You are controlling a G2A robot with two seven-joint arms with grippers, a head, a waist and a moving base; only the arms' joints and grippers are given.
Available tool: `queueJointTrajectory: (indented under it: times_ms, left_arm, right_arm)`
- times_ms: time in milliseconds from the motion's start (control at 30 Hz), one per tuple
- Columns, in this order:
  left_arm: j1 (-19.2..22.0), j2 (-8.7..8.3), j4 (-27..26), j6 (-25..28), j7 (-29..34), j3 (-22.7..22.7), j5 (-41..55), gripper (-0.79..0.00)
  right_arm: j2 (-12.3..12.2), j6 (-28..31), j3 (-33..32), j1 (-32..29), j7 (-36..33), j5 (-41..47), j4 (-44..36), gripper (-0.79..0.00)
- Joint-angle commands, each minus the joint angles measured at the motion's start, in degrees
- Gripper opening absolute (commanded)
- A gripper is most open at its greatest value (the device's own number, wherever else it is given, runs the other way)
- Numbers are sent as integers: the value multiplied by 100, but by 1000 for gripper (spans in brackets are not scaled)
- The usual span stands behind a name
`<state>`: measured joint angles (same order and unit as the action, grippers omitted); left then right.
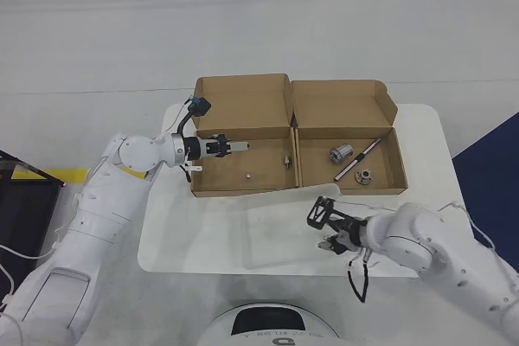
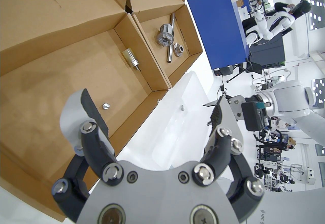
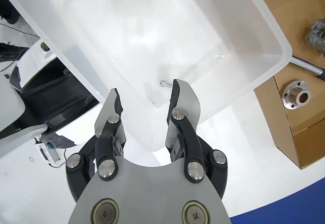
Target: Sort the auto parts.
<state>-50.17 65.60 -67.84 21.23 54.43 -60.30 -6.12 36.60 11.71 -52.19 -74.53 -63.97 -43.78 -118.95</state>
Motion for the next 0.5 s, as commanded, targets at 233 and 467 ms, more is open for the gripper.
queueJointTrajectory:
  times_ms: [233,467]
  left_arm:
    - [-2,0,-4,0,1,-3,0,0]
    - [-2,0,-4,0,1,-3,0,0]
  right_arm:
    - [506,-239,1077,945,-660,-317,492,-394]
    - [764,-362,1424,1319,-845,-300,756,-369]
